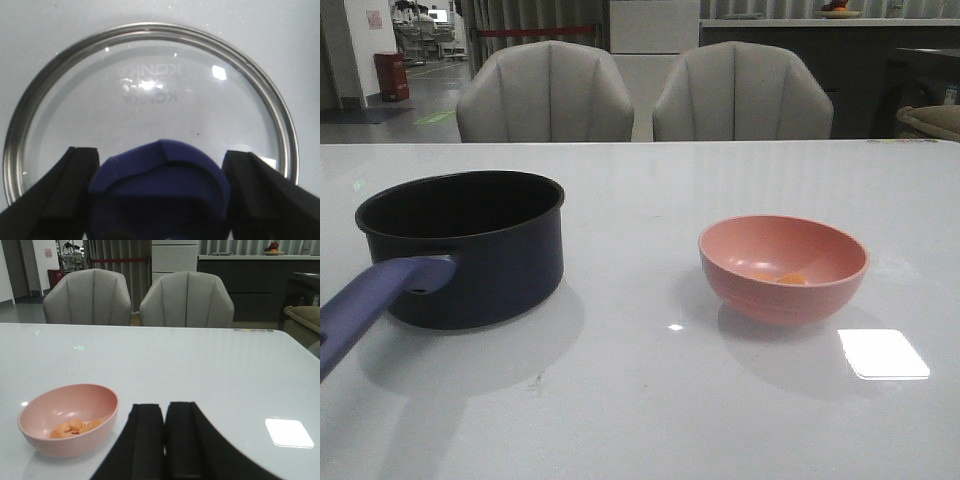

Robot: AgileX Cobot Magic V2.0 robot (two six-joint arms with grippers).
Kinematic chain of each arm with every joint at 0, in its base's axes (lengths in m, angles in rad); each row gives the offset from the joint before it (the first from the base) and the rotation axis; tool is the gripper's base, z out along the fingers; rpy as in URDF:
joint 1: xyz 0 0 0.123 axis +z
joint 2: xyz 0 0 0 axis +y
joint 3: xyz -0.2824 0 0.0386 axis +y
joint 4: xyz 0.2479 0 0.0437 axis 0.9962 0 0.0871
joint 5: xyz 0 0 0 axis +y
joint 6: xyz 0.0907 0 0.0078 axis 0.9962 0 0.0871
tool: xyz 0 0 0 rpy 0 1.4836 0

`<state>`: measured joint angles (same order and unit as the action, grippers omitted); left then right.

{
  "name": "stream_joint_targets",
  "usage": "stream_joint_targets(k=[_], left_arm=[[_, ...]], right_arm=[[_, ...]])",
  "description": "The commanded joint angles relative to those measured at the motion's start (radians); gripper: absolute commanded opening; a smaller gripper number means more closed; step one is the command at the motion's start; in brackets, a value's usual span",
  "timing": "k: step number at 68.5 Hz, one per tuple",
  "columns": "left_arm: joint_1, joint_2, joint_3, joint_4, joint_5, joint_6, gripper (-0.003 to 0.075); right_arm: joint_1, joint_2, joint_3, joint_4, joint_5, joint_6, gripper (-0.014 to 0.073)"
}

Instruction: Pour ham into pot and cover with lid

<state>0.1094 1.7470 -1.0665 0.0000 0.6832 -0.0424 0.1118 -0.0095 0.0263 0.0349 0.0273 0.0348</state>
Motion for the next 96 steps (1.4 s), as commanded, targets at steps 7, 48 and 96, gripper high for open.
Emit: stream_joint_targets(k=[7, 48, 96], left_arm=[[0.000, -0.043, -0.034, -0.010, -0.041, 0.003, 0.0554], [-0.117, -0.442, -0.043, 0.000, -0.085, 0.003, 0.0552], [-0.376, -1.293, 0.425, -0.014, -0.295, 0.003, 0.0552]], right_arm=[[-0.005, -0.020, -0.005, -0.010, -0.082, -0.006, 0.0144], [-0.005, -0.020, -0.005, -0.010, -0.082, -0.006, 0.0144], [-0.005, -0.020, -0.005, -0.010, -0.082, -0.006, 0.0144]])
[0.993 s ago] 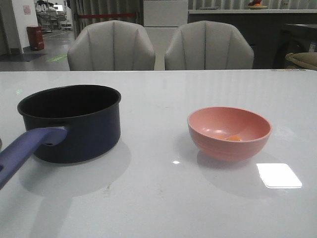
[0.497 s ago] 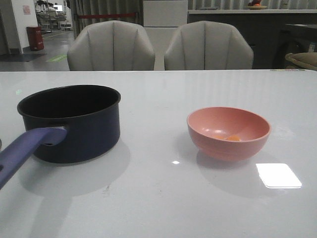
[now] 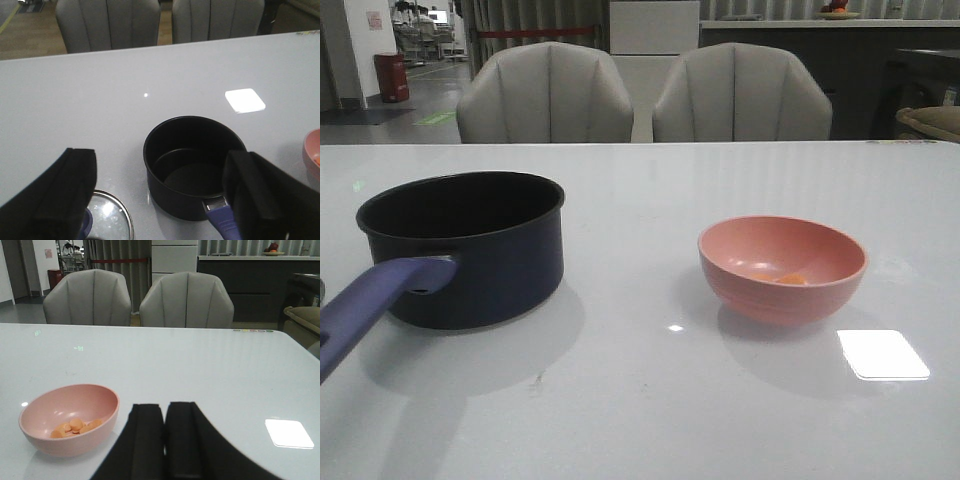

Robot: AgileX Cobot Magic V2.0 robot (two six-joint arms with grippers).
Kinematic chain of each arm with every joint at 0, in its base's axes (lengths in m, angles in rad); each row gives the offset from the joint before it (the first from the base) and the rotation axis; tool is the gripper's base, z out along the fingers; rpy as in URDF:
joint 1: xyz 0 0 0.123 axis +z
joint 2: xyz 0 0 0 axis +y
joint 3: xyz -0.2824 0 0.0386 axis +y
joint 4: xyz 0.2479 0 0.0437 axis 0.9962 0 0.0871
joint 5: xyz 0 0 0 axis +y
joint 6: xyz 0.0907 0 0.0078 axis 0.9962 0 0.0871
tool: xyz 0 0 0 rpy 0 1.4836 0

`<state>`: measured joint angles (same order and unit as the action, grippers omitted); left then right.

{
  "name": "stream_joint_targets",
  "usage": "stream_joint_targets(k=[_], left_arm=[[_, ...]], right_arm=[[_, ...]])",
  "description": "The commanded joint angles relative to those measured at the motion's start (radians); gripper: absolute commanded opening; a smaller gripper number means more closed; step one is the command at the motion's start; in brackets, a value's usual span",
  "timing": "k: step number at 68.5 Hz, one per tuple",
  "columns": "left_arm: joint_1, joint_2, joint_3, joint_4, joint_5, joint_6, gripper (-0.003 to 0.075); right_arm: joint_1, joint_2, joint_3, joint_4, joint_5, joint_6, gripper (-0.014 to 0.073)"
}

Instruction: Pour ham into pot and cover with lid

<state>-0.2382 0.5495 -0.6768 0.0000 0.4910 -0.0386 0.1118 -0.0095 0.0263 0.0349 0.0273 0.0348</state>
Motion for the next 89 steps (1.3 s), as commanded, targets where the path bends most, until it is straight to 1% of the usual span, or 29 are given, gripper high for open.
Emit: stream_joint_targets(k=[1, 14, 20, 29, 39, 40, 43, 47, 53, 59, 62, 68, 84, 88, 89], left_arm=[[-0.032, -0.112, 0.047, -0.014, -0.105, -0.001, 0.0552], [-0.047, -0.337, 0.188, -0.014, -0.109, -0.001, 0.0552], [-0.047, -0.395, 0.234, -0.014, -0.096, -0.001, 0.0552], [-0.047, -0.431, 0.277, -0.017, -0.068, -0.001, 0.0552], [-0.047, -0.433, 0.282, -0.030, -0.065, -0.001, 0.0552], [-0.047, -0.433, 0.282, -0.030, -0.065, -0.001, 0.0552], [-0.047, -0.433, 0.282, -0.030, -0.065, -0.001, 0.0552], [-0.047, -0.433, 0.282, -0.033, -0.063, -0.001, 0.0552], [-0.047, -0.433, 0.282, -0.034, -0.063, -0.001, 0.0552], [-0.047, -0.433, 0.282, -0.034, -0.063, -0.001, 0.0552], [-0.047, -0.433, 0.282, -0.034, -0.064, -0.001, 0.0552], [-0.047, -0.433, 0.282, -0.034, -0.066, -0.001, 0.0552], [-0.047, -0.433, 0.282, -0.034, -0.066, -0.001, 0.0552], [-0.047, -0.433, 0.282, -0.034, -0.066, -0.001, 0.0553], [-0.047, -0.433, 0.282, -0.034, -0.066, -0.001, 0.0552]], right_arm=[[-0.005, -0.020, -0.005, -0.010, -0.082, -0.006, 0.0144], [-0.005, -0.020, -0.005, -0.010, -0.082, -0.006, 0.0144], [-0.005, -0.020, -0.005, -0.010, -0.083, -0.006, 0.0144], [-0.005, -0.020, -0.005, -0.010, -0.085, -0.006, 0.0144], [-0.005, -0.020, -0.005, -0.009, -0.144, -0.003, 0.0144], [-0.005, -0.020, -0.008, -0.009, -0.168, 0.009, 0.0144], [-0.005, -0.020, -0.015, -0.009, -0.168, 0.023, 0.0144], [-0.005, -0.015, -0.044, -0.009, -0.132, 0.041, 0.0144], [-0.005, 0.027, -0.131, -0.009, -0.033, 0.040, 0.0144], [-0.005, 0.121, -0.234, -0.009, 0.069, 0.040, 0.0144], [-0.005, 0.176, -0.302, -0.009, 0.150, 0.040, 0.0144], [-0.005, 0.264, -0.369, -0.009, 0.254, 0.040, 0.0144], [-0.004, 0.377, -0.379, -0.009, 0.256, 0.041, 0.0153], [-0.003, 0.422, -0.393, -0.009, 0.253, 0.041, 0.0185], [-0.002, 0.450, -0.403, -0.009, 0.252, 0.041, 0.0218]])
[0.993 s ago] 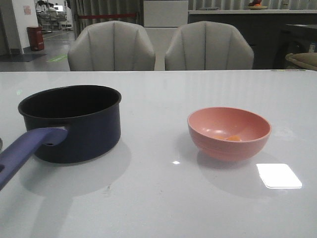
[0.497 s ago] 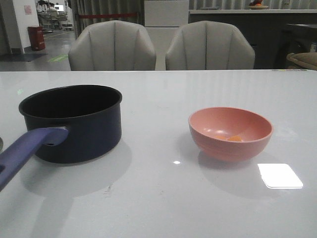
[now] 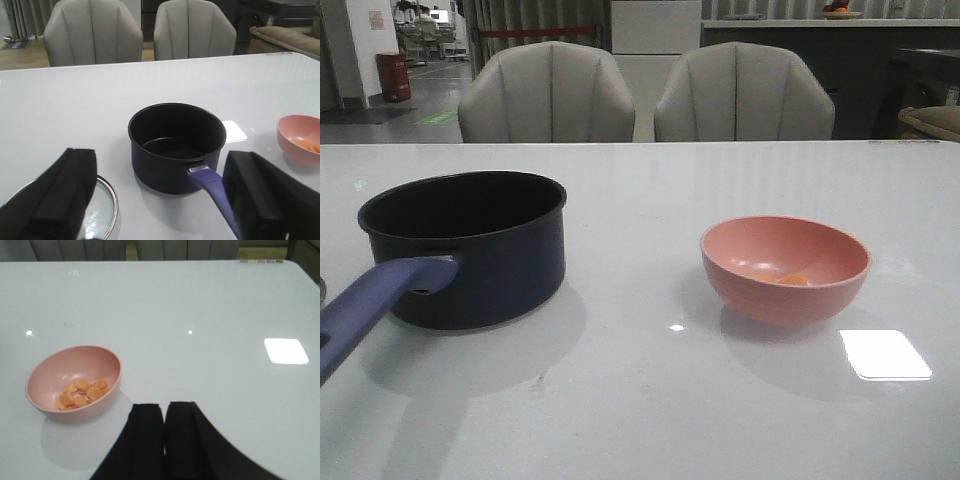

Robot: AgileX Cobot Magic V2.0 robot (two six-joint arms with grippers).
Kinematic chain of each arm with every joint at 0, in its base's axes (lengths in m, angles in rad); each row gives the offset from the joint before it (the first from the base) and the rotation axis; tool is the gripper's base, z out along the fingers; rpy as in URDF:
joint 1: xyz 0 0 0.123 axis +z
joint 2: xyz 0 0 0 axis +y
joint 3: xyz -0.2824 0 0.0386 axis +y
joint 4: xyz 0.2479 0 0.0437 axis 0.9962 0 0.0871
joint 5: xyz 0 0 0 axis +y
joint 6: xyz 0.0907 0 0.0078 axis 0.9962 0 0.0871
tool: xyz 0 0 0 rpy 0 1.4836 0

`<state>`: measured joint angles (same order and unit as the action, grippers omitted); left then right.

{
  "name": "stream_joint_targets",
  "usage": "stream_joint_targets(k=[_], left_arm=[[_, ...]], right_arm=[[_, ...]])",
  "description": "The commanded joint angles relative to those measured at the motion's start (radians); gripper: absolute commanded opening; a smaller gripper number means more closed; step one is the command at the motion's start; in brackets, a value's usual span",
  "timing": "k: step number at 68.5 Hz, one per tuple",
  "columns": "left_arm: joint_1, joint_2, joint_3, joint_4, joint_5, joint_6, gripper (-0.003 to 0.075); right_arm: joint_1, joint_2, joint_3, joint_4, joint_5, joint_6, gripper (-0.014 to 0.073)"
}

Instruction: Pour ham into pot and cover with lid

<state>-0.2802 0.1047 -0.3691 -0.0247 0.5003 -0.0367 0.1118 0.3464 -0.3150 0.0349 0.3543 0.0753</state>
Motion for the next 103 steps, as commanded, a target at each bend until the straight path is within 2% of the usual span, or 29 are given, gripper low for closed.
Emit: stream_joint_targets(k=[1, 10, 16, 25, 39, 60, 66, 79, 83, 94, 103], left_arm=[[-0.005, 0.012, -0.026, -0.010, -0.075, -0.003, 0.0552], [-0.005, 0.012, -0.026, -0.015, -0.075, -0.003, 0.0552], [-0.005, 0.012, -0.026, -0.015, -0.075, -0.003, 0.0552], [-0.005, 0.012, -0.026, -0.015, -0.075, -0.003, 0.0553], [-0.005, 0.012, -0.026, -0.015, -0.075, -0.003, 0.0552], [-0.005, 0.012, -0.026, -0.015, -0.075, -0.003, 0.0552], [-0.005, 0.012, -0.026, -0.015, -0.075, -0.003, 0.0553], [-0.005, 0.012, -0.026, -0.015, -0.075, -0.003, 0.0552], [-0.005, 0.012, -0.026, -0.015, -0.075, -0.003, 0.0552], [-0.005, 0.012, -0.026, -0.015, -0.075, -0.003, 0.0552], [-0.005, 0.012, -0.026, -0.015, -0.075, -0.003, 0.0553]], right_arm=[[-0.002, 0.094, -0.062, -0.009, -0.074, 0.001, 0.0218], [0.047, 0.277, -0.152, -0.009, -0.085, 0.001, 0.0459], [0.090, 0.409, -0.216, -0.009, -0.085, 0.001, 0.0524], [0.147, 0.639, -0.332, 0.002, -0.101, 0.001, 0.0524], [0.149, 0.976, -0.510, 0.022, -0.091, 0.001, 0.0524], [0.149, 1.304, -0.687, 0.048, -0.063, 0.001, 0.0522], [0.149, 1.350, -0.727, 0.055, -0.046, 0.001, 0.0480], [0.149, 1.387, -0.772, 0.082, -0.005, 0.001, 0.0182], [0.149, 1.378, -0.785, 0.085, 0.003, 0.001, 0.0122], [0.152, 1.333, -0.841, 0.086, 0.021, 0.001, 0.0135], [0.177, 1.295, -0.894, 0.094, -0.072, 0.001, 0.0135]])
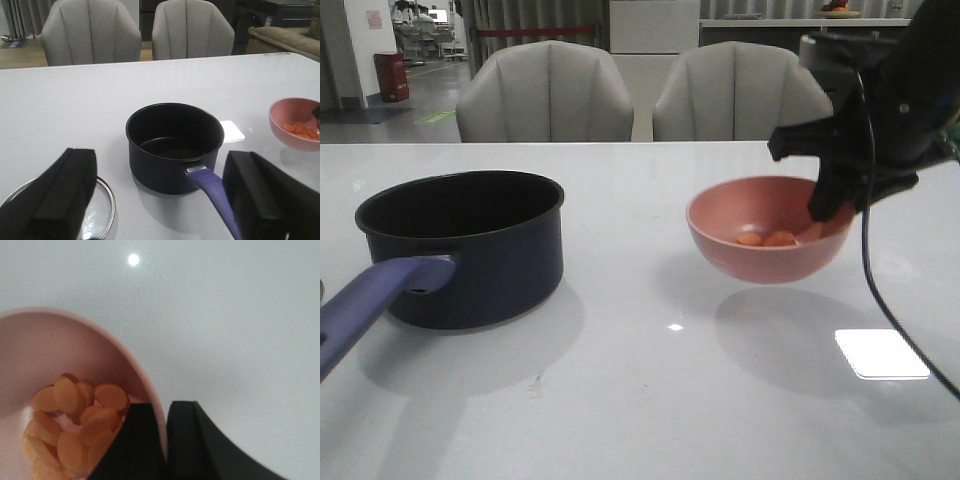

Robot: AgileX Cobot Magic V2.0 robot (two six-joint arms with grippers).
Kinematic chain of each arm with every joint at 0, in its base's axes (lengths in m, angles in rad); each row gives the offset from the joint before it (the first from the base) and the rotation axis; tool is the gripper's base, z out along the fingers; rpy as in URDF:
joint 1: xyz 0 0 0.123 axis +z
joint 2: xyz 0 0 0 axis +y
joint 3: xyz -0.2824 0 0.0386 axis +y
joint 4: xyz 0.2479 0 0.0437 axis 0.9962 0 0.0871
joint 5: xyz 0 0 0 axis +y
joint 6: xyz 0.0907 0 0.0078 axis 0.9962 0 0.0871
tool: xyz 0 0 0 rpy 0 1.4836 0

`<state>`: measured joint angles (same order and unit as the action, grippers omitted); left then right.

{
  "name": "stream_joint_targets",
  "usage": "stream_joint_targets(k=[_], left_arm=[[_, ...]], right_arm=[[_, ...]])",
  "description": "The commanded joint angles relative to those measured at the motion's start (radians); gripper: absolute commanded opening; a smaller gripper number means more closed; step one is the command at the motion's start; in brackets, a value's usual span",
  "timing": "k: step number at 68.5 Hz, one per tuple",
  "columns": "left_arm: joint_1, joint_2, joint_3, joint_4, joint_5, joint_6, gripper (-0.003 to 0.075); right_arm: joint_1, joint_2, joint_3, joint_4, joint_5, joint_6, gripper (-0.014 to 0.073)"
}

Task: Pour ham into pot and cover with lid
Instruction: 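Grasp the pink bowl rim with the right gripper and lift it, then move the pink bowl over the saucepan and tilt it to pour ham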

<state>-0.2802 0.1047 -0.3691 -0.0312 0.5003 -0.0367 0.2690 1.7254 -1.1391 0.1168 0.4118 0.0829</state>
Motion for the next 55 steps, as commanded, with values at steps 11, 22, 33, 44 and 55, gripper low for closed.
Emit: stream_joint_targets(k=[11, 22, 33, 44, 55], left_arm=[[-0.005, 0.012, -0.026, -0.008, -0.075, -0.003, 0.0553], [-0.005, 0.012, -0.026, -0.008, -0.075, -0.003, 0.0553], [-0.005, 0.012, -0.026, -0.008, -0.075, -0.003, 0.0553], [-0.005, 0.012, -0.026, -0.008, -0.075, -0.003, 0.0552], [-0.005, 0.012, -0.026, -0.008, -0.075, -0.003, 0.0553]], right_arm=[[0.102, -0.087, -0.124, 0.063, -0.181, -0.037, 0.0135], [0.260, -0.049, -0.206, 0.038, -0.240, -0.196, 0.0135], [0.349, 0.008, -0.244, 0.039, -0.454, -0.195, 0.0135], [0.388, 0.063, -0.244, 0.039, -0.709, -0.195, 0.0135], [0.409, 0.143, -0.244, 0.037, -1.007, -0.199, 0.0135]])
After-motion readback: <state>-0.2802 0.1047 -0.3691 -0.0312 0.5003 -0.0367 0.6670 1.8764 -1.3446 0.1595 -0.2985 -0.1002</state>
